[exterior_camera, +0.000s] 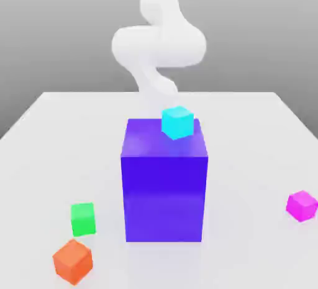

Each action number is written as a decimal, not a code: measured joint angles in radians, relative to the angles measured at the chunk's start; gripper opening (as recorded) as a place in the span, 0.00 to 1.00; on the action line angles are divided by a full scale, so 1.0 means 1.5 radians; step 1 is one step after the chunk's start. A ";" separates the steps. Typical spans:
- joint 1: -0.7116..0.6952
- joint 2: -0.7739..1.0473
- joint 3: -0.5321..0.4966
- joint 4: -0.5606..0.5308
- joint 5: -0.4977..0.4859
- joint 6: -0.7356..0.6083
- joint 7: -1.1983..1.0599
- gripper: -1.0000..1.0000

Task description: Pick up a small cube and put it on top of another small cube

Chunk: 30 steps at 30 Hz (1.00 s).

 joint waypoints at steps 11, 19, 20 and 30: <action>0.017 0.265 0.196 -0.068 -0.068 0.117 0.170 0.50; 0.081 0.464 0.296 -0.115 -0.161 0.197 0.323 0.50; 0.096 0.489 0.300 -0.121 -0.172 0.207 0.342 0.50; 0.247 0.712 0.233 -0.133 -0.299 0.326 0.503 0.50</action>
